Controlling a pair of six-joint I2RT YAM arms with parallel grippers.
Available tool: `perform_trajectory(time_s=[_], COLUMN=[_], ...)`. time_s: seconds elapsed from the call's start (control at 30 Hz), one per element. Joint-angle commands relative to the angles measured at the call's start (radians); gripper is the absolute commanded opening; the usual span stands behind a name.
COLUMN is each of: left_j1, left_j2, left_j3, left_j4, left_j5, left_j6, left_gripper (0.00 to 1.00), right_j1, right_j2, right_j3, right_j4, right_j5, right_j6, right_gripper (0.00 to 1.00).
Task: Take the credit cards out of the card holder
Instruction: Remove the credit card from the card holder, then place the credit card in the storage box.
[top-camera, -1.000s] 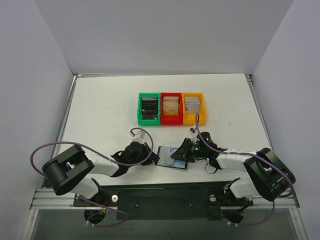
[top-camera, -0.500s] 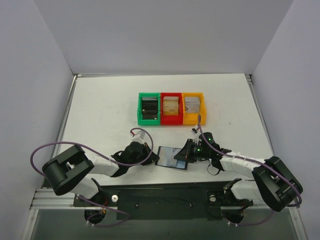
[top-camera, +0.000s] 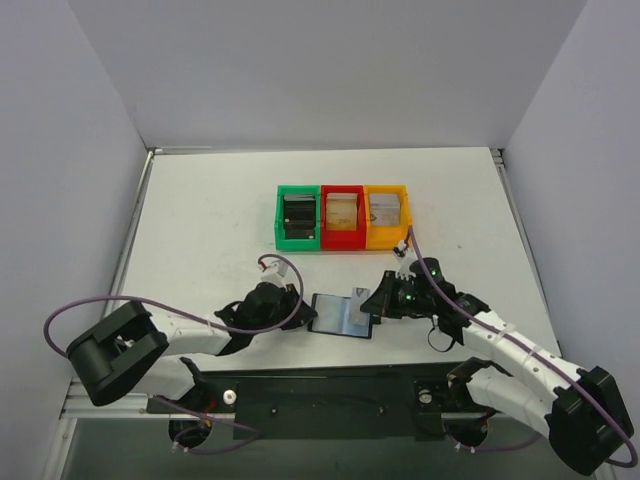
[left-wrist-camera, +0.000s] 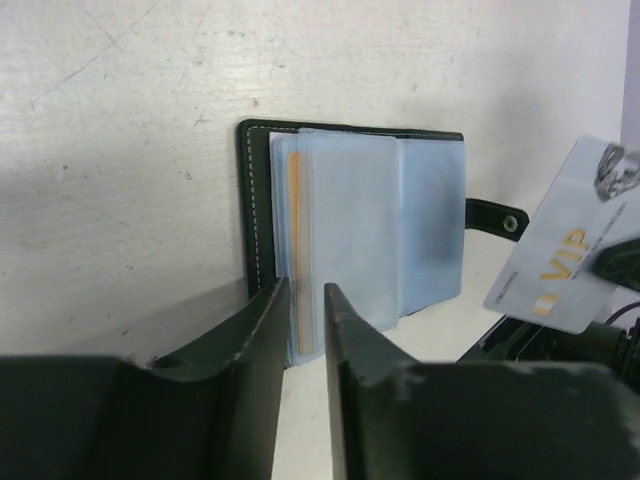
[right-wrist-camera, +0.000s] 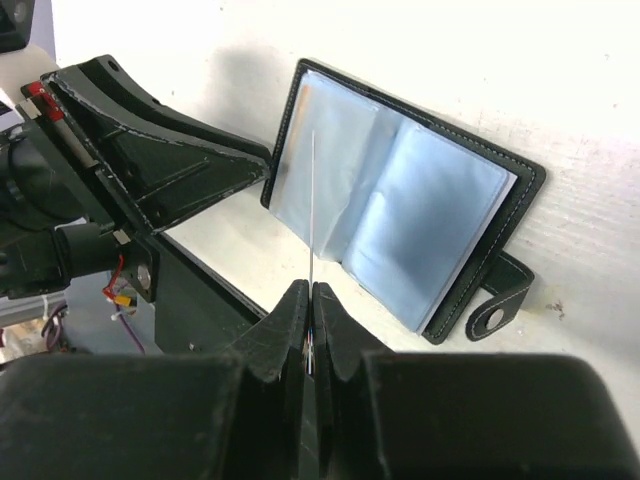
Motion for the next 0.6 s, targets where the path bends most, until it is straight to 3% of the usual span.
perform_trajectory(time_s=[0.0, 0.17, 0.3, 0.47, 0.57], left_j1=[0.004, 0.006, 0.017, 0.125, 0.167], left_j2=[-0.115, -0.242, -0.371, -0.476, -0.499], left_j3=[0.036, 0.103, 0.128, 0.094, 0.060], left_j4=[-0.080, -0.231, -0.334, -0.280, -0.111], left_j5=[-0.026, -0.073, -0.115, 0.033, 0.201], left_j6=[0.067, 0.096, 0.096, 0.111, 0.108], left_gripper=[0.36, 0.59, 0.70, 0.66, 0.65], right_j1=[-0.008, -0.006, -0.005, 0.011, 0.043], right_j2=[-0.074, -0.084, -0.096, -0.058, -0.010], right_j3=[0.098, 0.198, 0.307, 0.476, 0.546], right_j4=[-0.207, -0.316, -0.413, -0.555, -0.595], right_j5=[0.061, 0.074, 0.080, 0.069, 0.023], right_j6=[-0.104, -0.169, -0.268, -0.404, -0.452], right_gripper=[0.00, 0.00, 0.00, 0.00, 0.00])
